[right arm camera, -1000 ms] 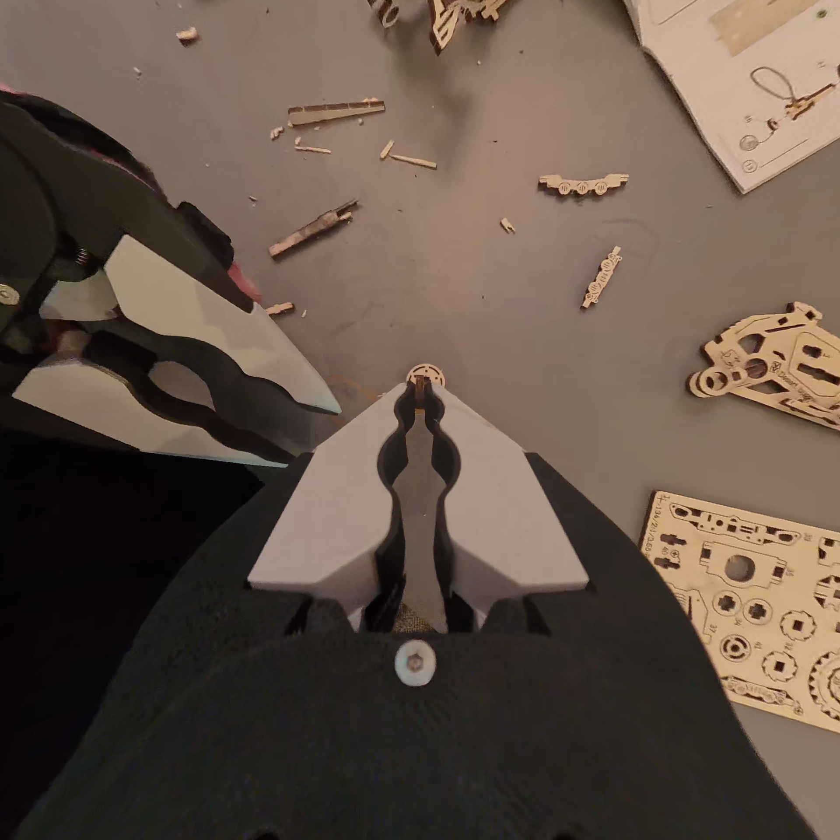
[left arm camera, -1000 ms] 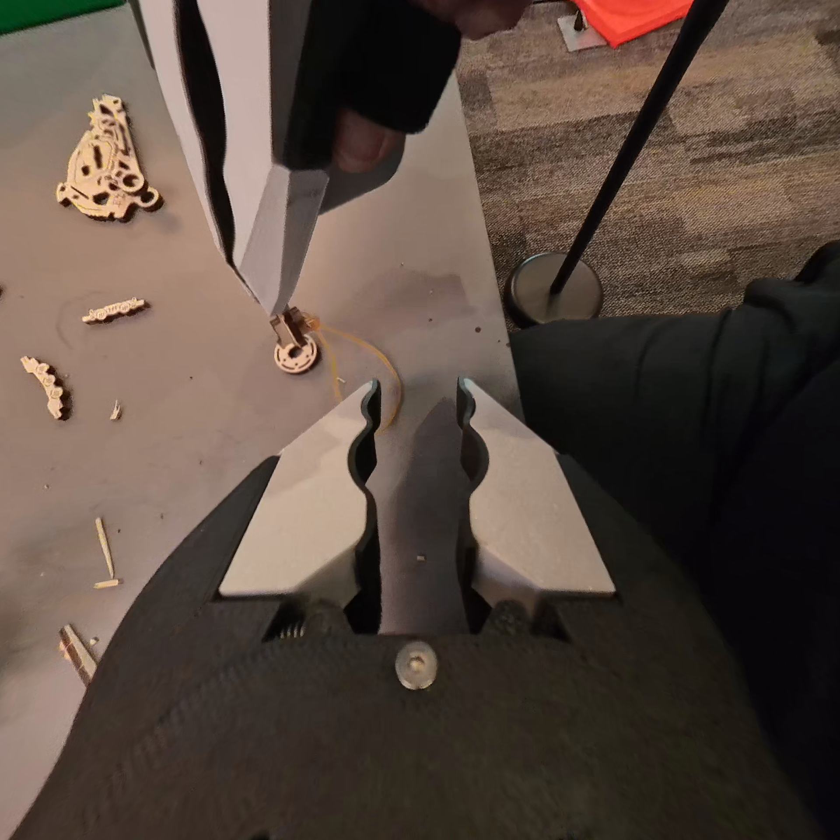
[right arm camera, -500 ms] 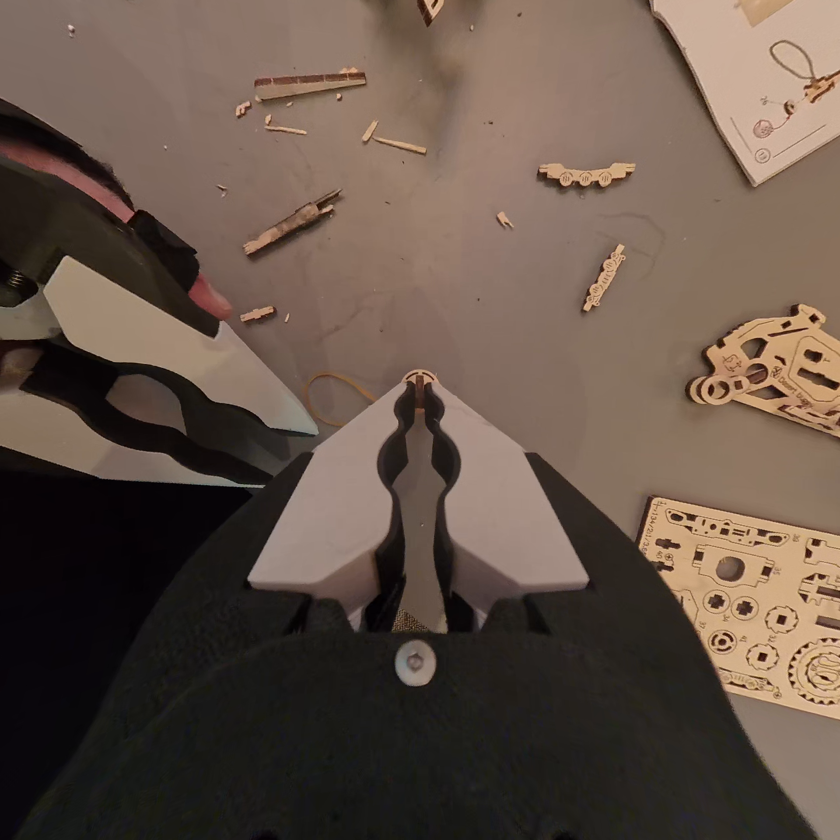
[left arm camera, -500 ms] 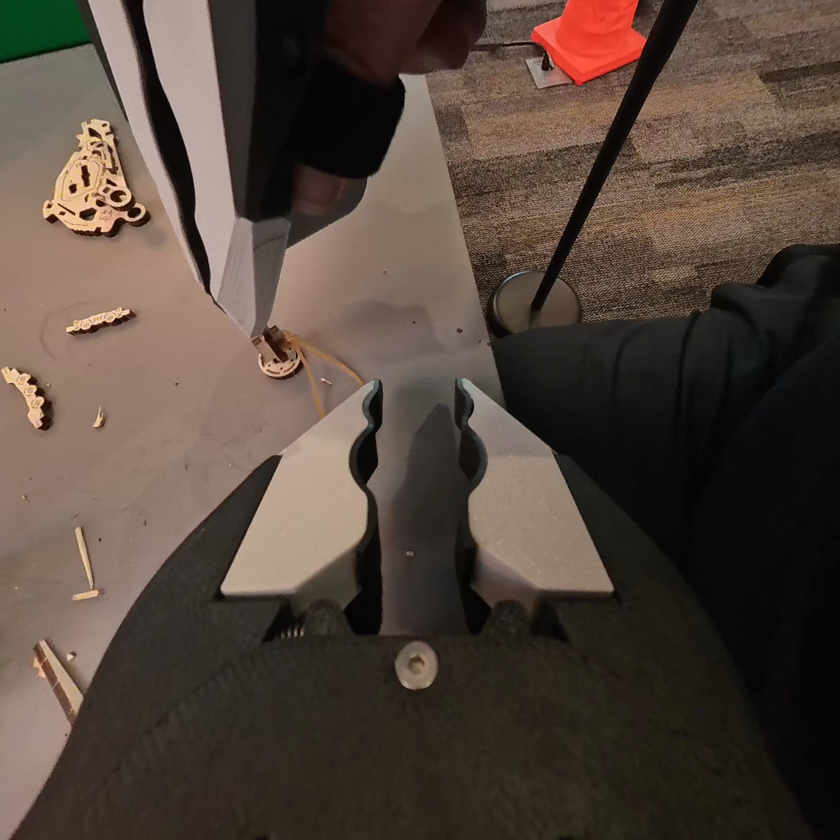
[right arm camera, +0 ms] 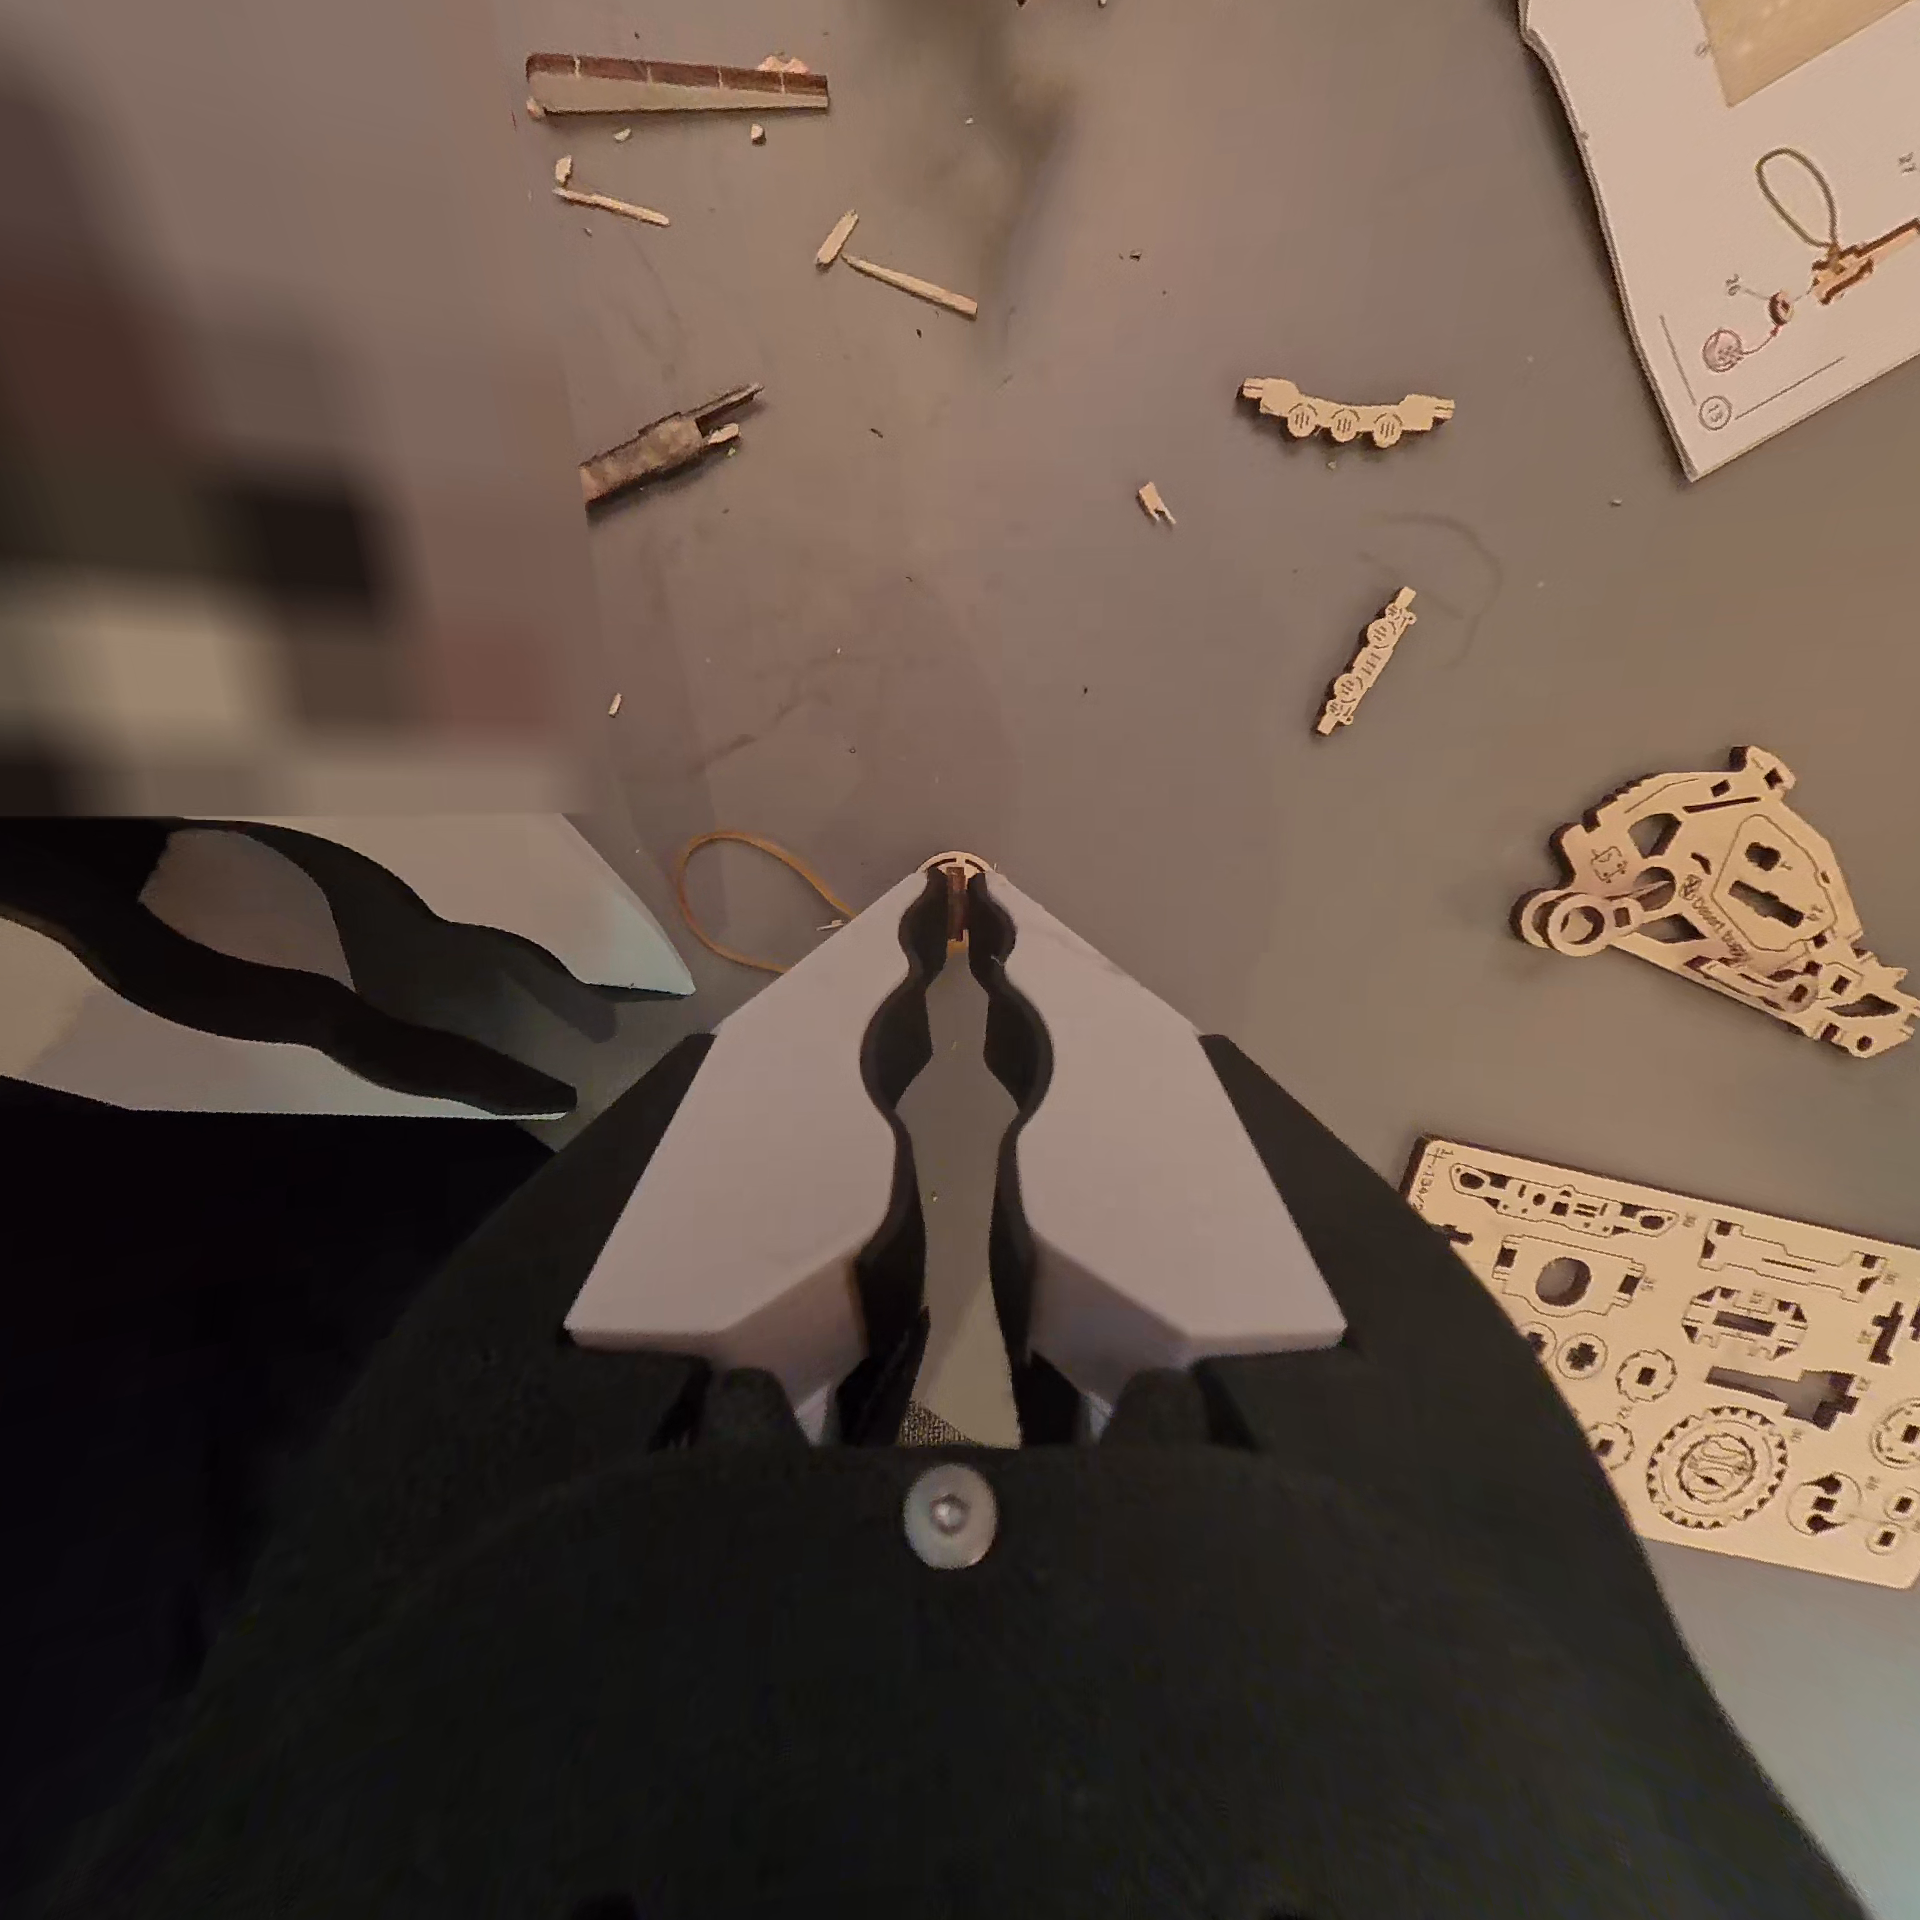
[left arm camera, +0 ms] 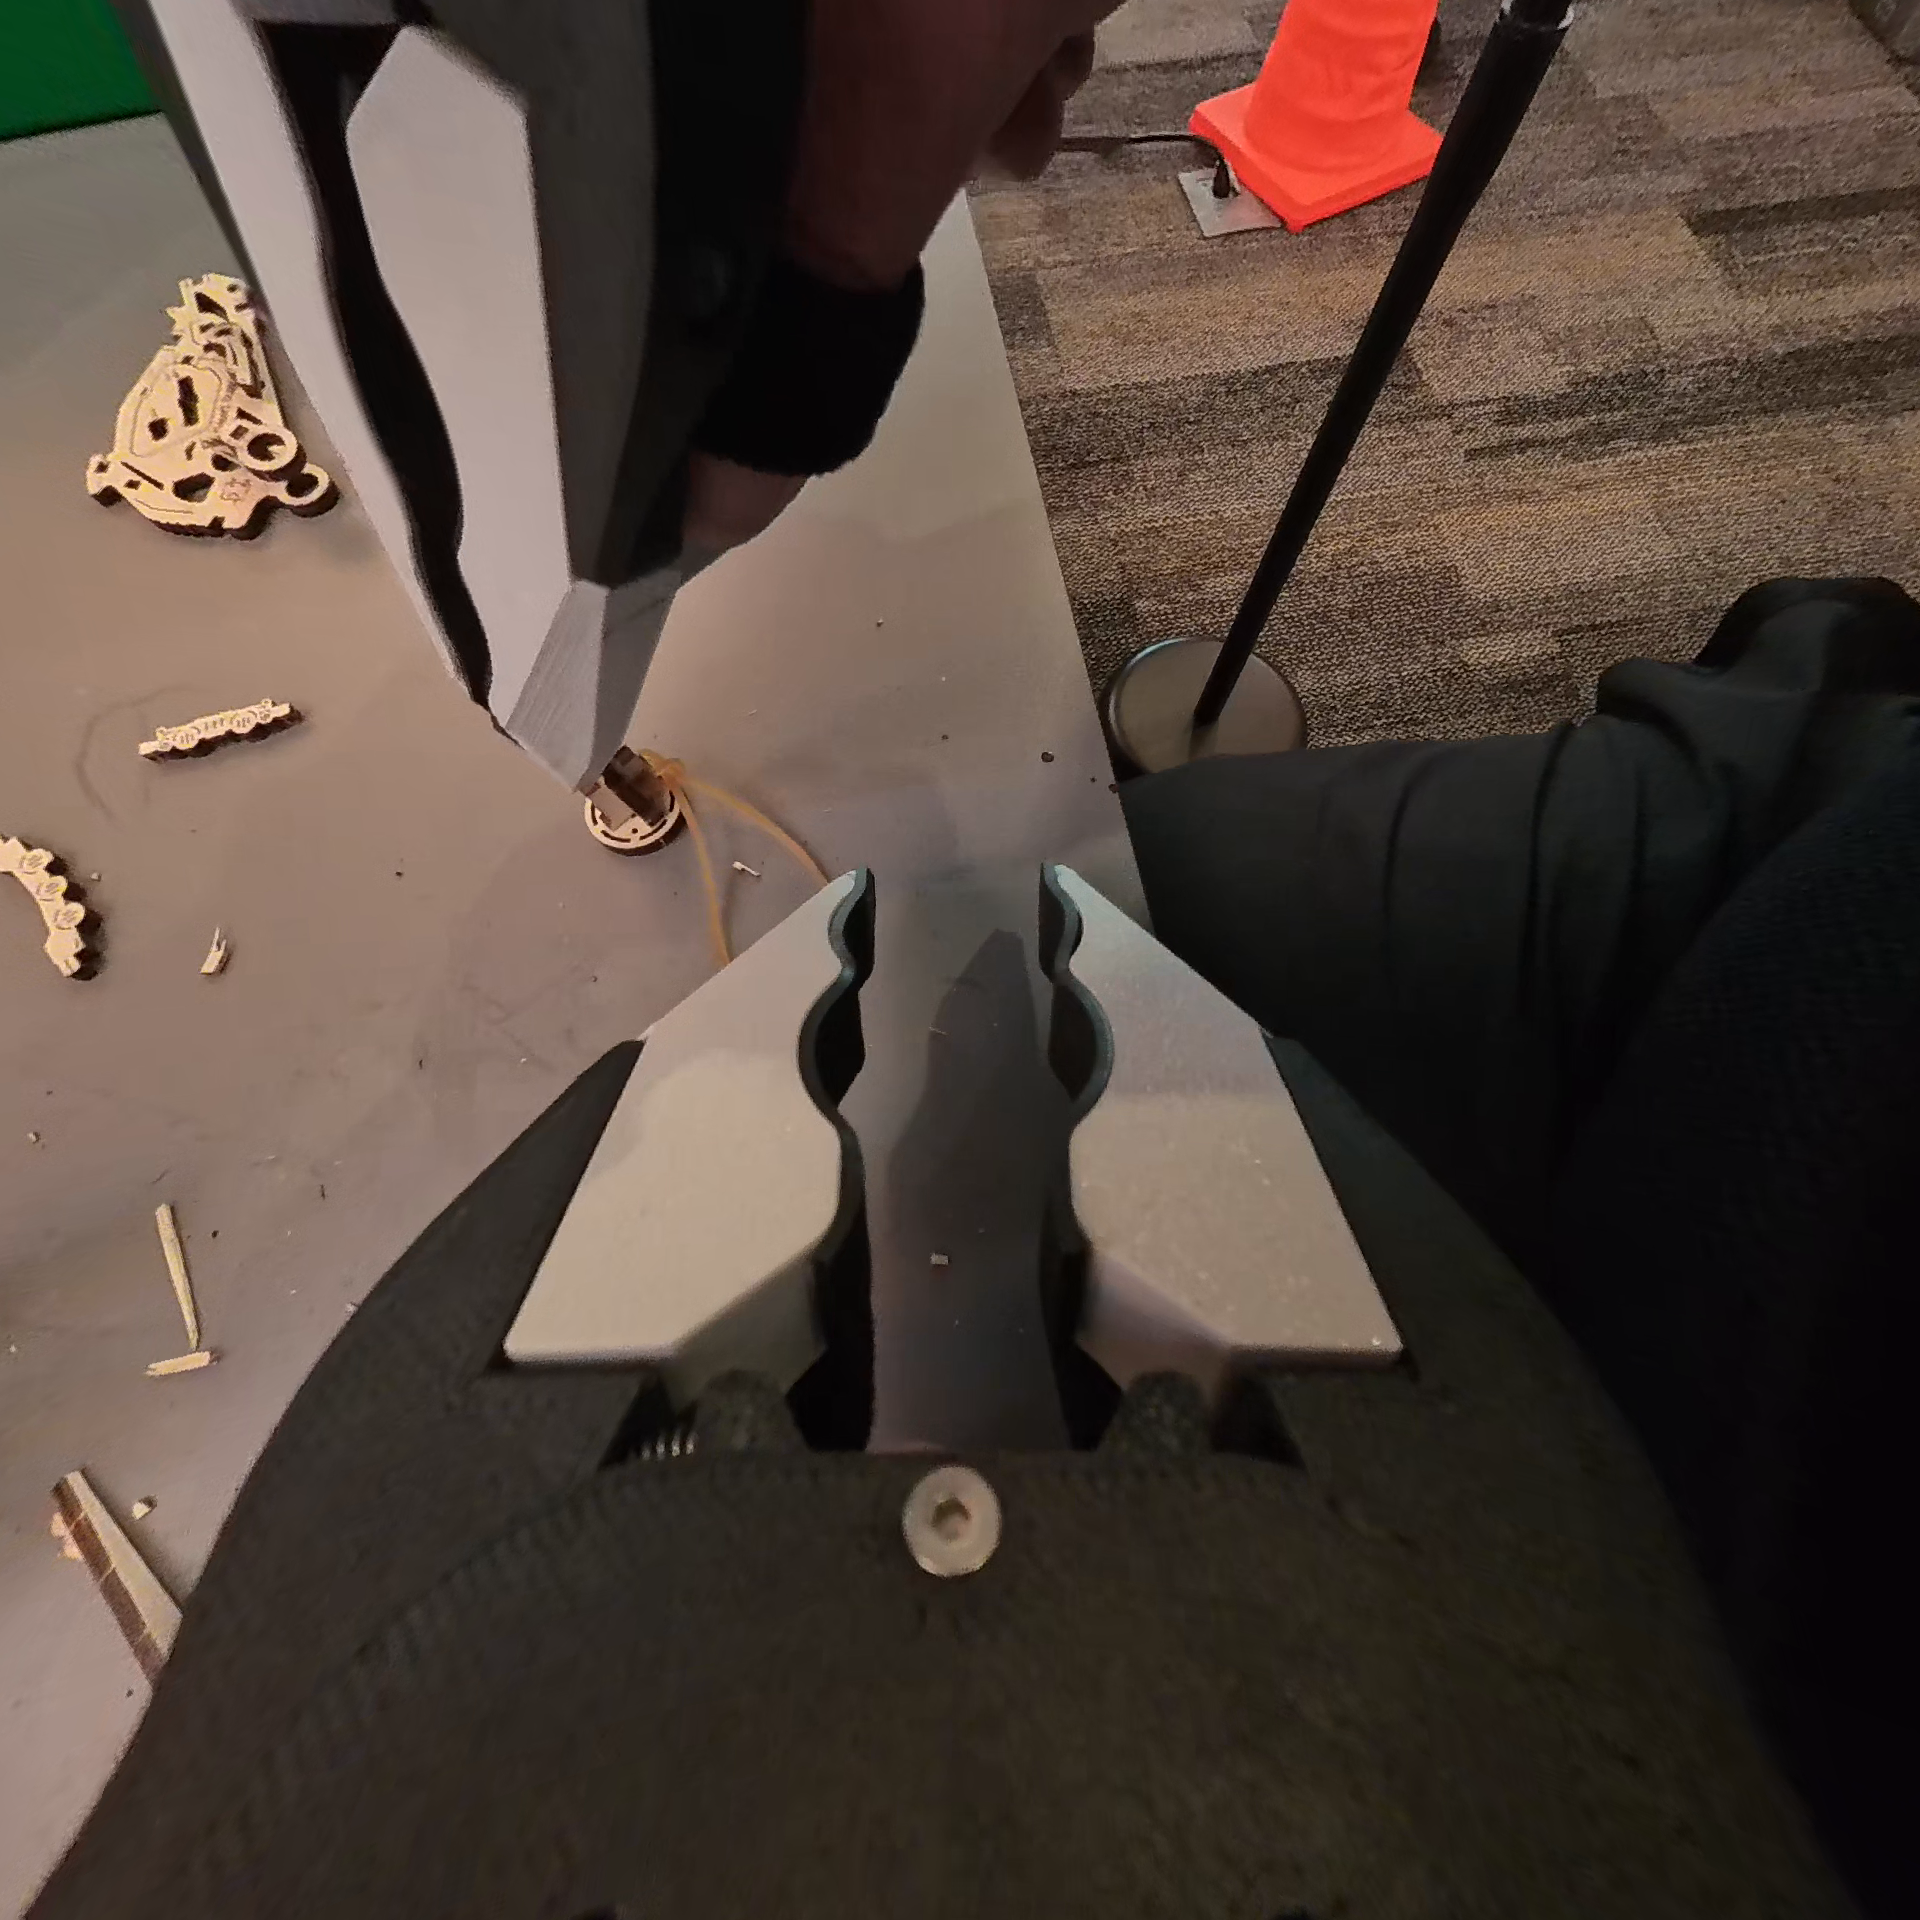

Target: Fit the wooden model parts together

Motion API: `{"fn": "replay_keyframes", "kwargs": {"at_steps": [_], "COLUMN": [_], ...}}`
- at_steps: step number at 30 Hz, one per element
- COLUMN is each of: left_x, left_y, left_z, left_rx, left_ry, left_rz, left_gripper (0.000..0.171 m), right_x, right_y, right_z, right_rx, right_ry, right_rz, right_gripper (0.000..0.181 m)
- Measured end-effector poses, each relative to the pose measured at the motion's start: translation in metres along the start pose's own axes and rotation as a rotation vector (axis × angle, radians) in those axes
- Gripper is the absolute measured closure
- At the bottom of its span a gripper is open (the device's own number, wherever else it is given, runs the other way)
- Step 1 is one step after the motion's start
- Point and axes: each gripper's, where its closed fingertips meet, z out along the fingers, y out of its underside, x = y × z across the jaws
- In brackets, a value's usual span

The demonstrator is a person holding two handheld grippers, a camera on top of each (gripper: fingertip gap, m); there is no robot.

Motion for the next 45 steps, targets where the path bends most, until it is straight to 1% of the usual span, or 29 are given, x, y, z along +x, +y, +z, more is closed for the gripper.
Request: {"fn": "replay_keyframes", "kwargs": {"at_steps": [10,13,17,23,25,27,28,31,35,38,41,45], "left_x": [-0.004,-0.009,-0.021,-0.034,-0.035,-0.034,-0.032,-0.019,-0.007,-0.007,-0.007,-0.005], "left_y": [-0.001,-0.002,0.002,0.004,0.004,0.003,0.003,0.004,0.007,0.005,0.004,0.004], "left_z": [-0.001,-0.003,-0.003,0.0,0.003,0.005,0.006,0.009,0.013,0.012,0.011,0.011], "left_rx": [0.01,0.017,-0.004,-0.037,-0.049,-0.062,-0.072,-0.088,-0.089,-0.071,-0.065,-0.062], "left_ry": [-0.012,-0.031,-0.056,-0.093,-0.078,-0.058,-0.047,-0.026,-0.049,-0.056,-0.046,-0.032], "left_rz": [-0.007,-0.021,-0.066,-0.125,-0.16,-0.177,-0.167,-0.071,0.042,0.062,0.056,0.064], "left_gripper": [0.141,0.141,0.139,0.133,0.131,0.129,0.129,0.129,0.129,0.131,0.132,0.133], "right_x": [0.0,0.002,0.003,0.001,-0.003,-0.009,-0.008,-0.008,-0.011,-0.012,-0.012,-0.013], "right_y": [-0.004,-0.004,-0.005,-0.007,-0.008,-0.009,-0.007,-0.004,-0.001,-0.004,-0.001,0.003], "right_z": [-0.006,-0.01,-0.016,-0.021,-0.026,-0.027,-0.025,-0.019,-0.015,-0.018,-0.015,-0.01], "right_rx": [0.081,0.103,0.155,0.201,0.221,0.255,0.237,0.21,0.179,0.206,0.188,0.183], "right_ry": [-0.047,-0.054,-0.103,-0.174,-0.216,-0.264,-0.263,-0.242,-0.222,-0.222,-0.213,-0.235], "right_rz": [0.049,0.06,0.074,-0.002,-0.083,-0.229,-0.293,-0.538,-0.792,-0.895,-0.989,-1.036], "right_gripper": [0.181,0.181,0.181,0.18,0.18,0.18,0.18,0.18,0.181,0.18,0.18,0.18]}}
